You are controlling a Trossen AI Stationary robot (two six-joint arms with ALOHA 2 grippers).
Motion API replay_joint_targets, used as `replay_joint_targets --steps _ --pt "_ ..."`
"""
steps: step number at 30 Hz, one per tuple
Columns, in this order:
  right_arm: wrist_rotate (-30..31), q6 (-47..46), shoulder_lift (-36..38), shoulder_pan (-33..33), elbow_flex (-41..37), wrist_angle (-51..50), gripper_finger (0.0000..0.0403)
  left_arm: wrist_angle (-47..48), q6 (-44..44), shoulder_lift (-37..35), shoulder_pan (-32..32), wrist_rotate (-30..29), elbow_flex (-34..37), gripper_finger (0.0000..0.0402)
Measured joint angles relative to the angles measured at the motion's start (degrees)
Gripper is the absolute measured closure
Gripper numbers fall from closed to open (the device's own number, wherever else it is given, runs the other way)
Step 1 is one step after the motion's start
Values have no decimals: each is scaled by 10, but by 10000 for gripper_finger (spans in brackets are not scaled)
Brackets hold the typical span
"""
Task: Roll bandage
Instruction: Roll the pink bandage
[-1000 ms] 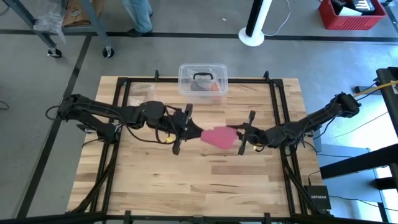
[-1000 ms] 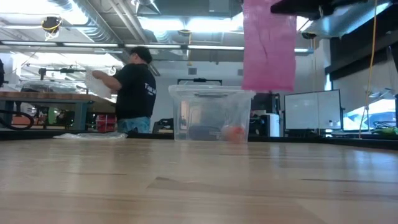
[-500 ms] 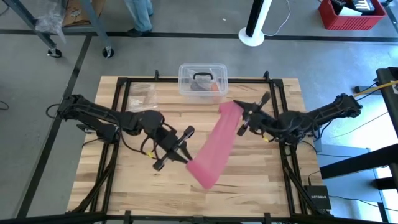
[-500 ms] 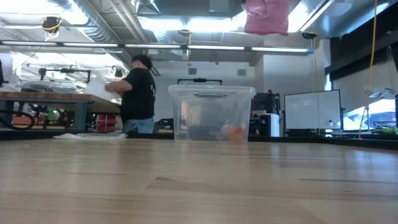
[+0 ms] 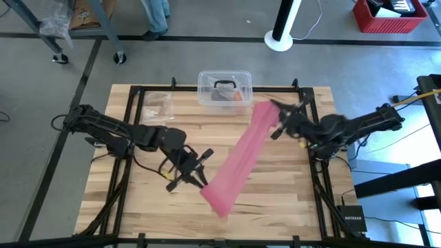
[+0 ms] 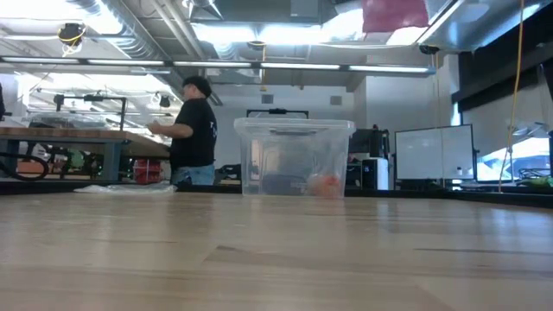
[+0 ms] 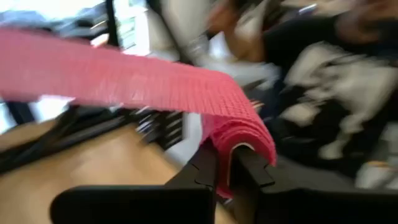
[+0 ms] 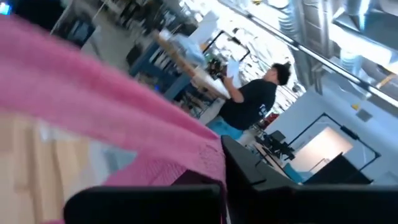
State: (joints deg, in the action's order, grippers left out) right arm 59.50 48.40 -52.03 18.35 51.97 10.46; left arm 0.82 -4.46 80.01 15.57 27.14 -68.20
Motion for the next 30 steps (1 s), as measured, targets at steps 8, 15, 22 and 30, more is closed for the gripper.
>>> replay_joint_targets --steps 8,15,22,30 --pt "-12 2 23 0 98 -54 402 61 41 0 -33 -109 13 388" --pt "-21 11 12 0 153 -92 402 96 49 13 -43 -66 13 388" --pt "-22 -77 12 0 151 -215 402 -55 21 1 -25 36 13 388" --pt "-99 -232 12 0 54 -271 403 -195 -1 -39 -24 -82 14 388"
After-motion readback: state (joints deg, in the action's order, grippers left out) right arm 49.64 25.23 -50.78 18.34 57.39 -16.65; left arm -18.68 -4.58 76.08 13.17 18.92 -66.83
